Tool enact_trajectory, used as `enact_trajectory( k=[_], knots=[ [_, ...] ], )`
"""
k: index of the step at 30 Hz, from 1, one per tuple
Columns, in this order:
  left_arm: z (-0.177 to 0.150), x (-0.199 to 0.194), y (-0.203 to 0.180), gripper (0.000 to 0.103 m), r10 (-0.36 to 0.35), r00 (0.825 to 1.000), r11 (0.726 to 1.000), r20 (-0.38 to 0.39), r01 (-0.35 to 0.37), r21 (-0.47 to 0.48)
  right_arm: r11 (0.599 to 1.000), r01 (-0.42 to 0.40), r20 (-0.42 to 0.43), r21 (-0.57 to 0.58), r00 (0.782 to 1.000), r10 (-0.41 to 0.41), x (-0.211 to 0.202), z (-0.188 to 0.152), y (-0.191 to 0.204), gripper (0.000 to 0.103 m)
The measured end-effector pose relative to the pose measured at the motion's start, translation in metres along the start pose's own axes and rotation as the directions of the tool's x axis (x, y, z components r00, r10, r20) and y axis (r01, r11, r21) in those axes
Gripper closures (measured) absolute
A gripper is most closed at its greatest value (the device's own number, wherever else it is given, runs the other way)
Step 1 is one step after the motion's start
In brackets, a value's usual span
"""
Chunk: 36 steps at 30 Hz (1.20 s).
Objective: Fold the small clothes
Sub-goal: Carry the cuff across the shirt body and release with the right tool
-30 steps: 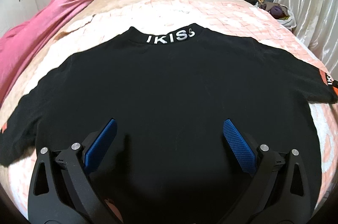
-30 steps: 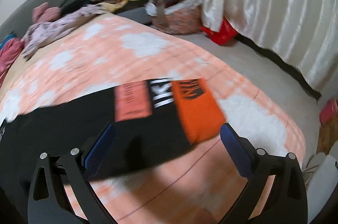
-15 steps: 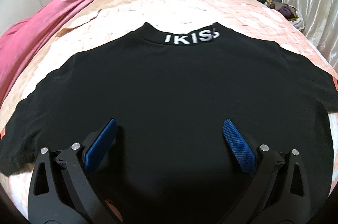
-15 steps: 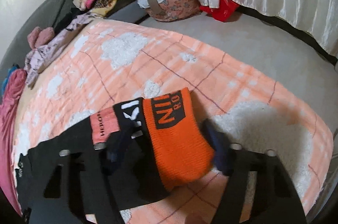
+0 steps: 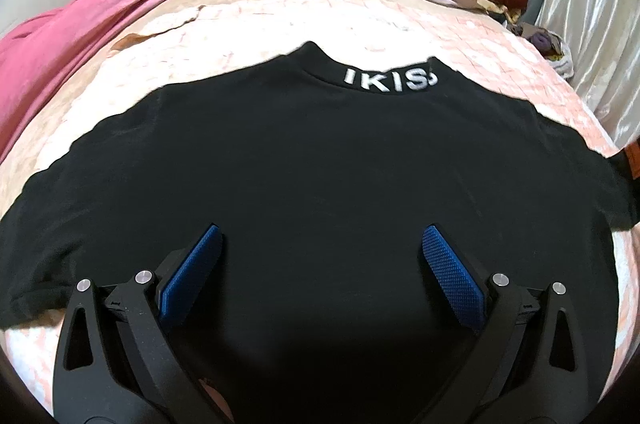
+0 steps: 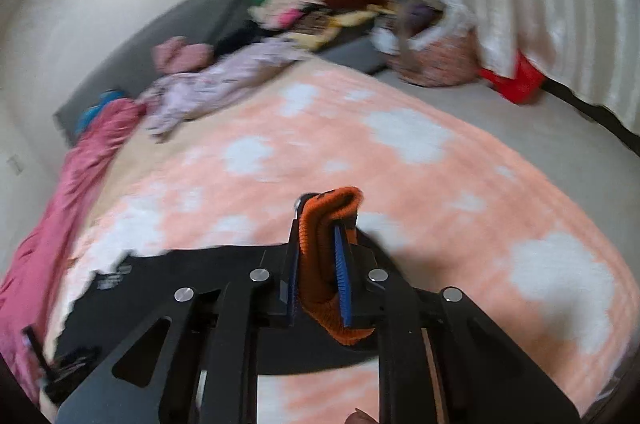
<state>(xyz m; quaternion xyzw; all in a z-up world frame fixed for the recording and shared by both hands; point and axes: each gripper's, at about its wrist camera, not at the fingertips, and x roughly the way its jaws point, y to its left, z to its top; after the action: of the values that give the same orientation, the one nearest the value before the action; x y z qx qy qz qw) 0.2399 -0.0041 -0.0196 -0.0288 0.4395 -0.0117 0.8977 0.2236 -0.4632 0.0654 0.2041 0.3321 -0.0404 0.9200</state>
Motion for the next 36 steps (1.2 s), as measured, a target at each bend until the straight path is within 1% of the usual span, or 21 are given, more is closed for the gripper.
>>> enact_trajectory(
  k=[1, 3, 4, 6, 7, 9, 12, 16, 19, 20, 21, 22, 23, 24, 25, 26, 28, 31, 32, 33, 36],
  knots=[
    [0.001, -0.002, 0.004, 0.008, 0.000, 1.000, 1.000, 0.004, 0.000, -0.012, 0.999, -0.044, -0.003, -0.017, 0.999, 0.044, -0.002, 0.001, 0.020, 0.098],
    [0.004, -0.006, 0.013, 0.008, -0.006, 1.000, 0.999, 0.013, 0.006, -0.032, 0.991, -0.124, -0.018, -0.045, 0.992, 0.123, -0.003, 0.003, 0.057, 0.099],
    [0.005, -0.009, 0.016, 0.008, -0.008, 1.000, 0.999, 0.018, 0.009, -0.043, 0.985, -0.157, -0.028, -0.076, 0.987, 0.155, -0.002, 0.003, 0.081, 0.098],
    [0.006, -0.013, 0.024, 0.008, -0.008, 1.000, 0.998, 0.029, 0.010, -0.061, 0.968, -0.212, -0.057, -0.132, 0.977, 0.206, 0.004, 0.000, 0.123, 0.098],
    [0.006, -0.014, 0.026, 0.008, -0.009, 0.999, 0.998, 0.031, 0.011, -0.067, 0.961, -0.237, -0.076, -0.141, 0.971, 0.229, 0.009, -0.002, 0.139, 0.098],
    [0.008, -0.018, 0.033, 0.008, -0.021, 0.999, 0.996, 0.036, 0.024, -0.086, 0.941, -0.304, -0.118, -0.151, 0.950, 0.288, 0.017, -0.008, 0.170, 0.099],
    [0.009, -0.023, 0.044, 0.008, -0.036, 0.998, 0.992, 0.044, 0.041, -0.118, 0.903, -0.395, -0.195, -0.169, 0.911, 0.362, 0.036, -0.022, 0.225, 0.098],
    [0.007, -0.025, 0.056, 0.008, -0.030, 0.999, 0.990, 0.035, 0.035, -0.136, 0.870, -0.460, -0.267, -0.175, 0.873, 0.408, 0.056, -0.042, 0.279, 0.098],
    [0.005, -0.024, 0.061, 0.008, -0.047, 0.998, 0.987, 0.030, 0.051, -0.150, 0.845, -0.512, -0.312, -0.155, 0.837, 0.450, 0.067, -0.055, 0.306, 0.093],
    [0.005, -0.024, 0.061, 0.008, -0.062, 0.998, 0.986, 0.031, 0.066, -0.151, 0.840, -0.521, -0.324, -0.151, 0.829, 0.456, 0.070, -0.058, 0.312, 0.091],
    [0.006, -0.024, 0.060, 0.008, -0.071, 0.997, 0.986, 0.034, 0.076, -0.150, 0.836, -0.527, -0.334, -0.151, 0.823, 0.459, 0.073, -0.059, 0.317, 0.084],
    [0.005, -0.023, 0.059, 0.008, -0.083, 0.996, 0.985, 0.037, 0.087, -0.146, 0.832, -0.533, -0.333, -0.154, 0.821, 0.464, 0.073, -0.062, 0.320, 0.074],
    [0.005, -0.023, 0.058, 0.008, -0.091, 0.995, 0.985, 0.039, 0.096, -0.143, 0.828, -0.538, -0.330, -0.161, 0.820, 0.468, 0.071, -0.063, 0.322, 0.070],
    [0.005, -0.021, 0.056, 0.008, -0.107, 0.993, 0.984, 0.040, 0.111, -0.141, 0.826, -0.538, -0.328, -0.167, 0.821, 0.468, 0.070, -0.065, 0.323, 0.061],
    [0.005, -0.020, 0.054, 0.008, -0.117, 0.992, 0.983, 0.039, 0.121, -0.140, 0.825, -0.537, -0.324, -0.174, 0.823, 0.467, 0.069, -0.064, 0.320, 0.059],
    [0.005, -0.019, 0.053, 0.009, -0.126, 0.991, 0.982, 0.039, 0.130, -0.139, 0.827, -0.533, -0.320, -0.179, 0.826, 0.463, 0.071, -0.065, 0.316, 0.059],
    [0.006, -0.015, 0.049, 0.011, -0.142, 0.989, 0.980, 0.041, 0.146, -0.138, 0.840, -0.504, -0.312, -0.201, 0.846, 0.433, 0.072, -0.065, 0.307, 0.058],
    [0.009, -0.004, 0.048, 0.015, -0.143, 0.989, 0.978, 0.030, 0.146, -0.151, 0.871, -0.438, -0.291, -0.224, 0.883, 0.370, 0.075, -0.067, 0.283, 0.058],
    [0.010, 0.000, 0.048, 0.020, -0.149, 0.988, 0.975, 0.026, 0.151, -0.162, 0.880, -0.418, -0.284, -0.226, 0.892, 0.351, 0.075, -0.066, 0.274, 0.058],
    [0.012, 0.004, 0.049, 0.027, -0.158, 0.987, 0.972, 0.027, 0.160, -0.173, 0.891, -0.392, -0.276, -0.229, 0.904, 0.327, 0.075, -0.066, 0.264, 0.058],
    [0.016, 0.014, 0.050, 0.038, -0.174, 0.984, 0.964, 0.031, 0.177, -0.201, 0.913, -0.326, -0.253, -0.243, 0.930, 0.265, 0.075, -0.069, 0.236, 0.057]
  ],
)
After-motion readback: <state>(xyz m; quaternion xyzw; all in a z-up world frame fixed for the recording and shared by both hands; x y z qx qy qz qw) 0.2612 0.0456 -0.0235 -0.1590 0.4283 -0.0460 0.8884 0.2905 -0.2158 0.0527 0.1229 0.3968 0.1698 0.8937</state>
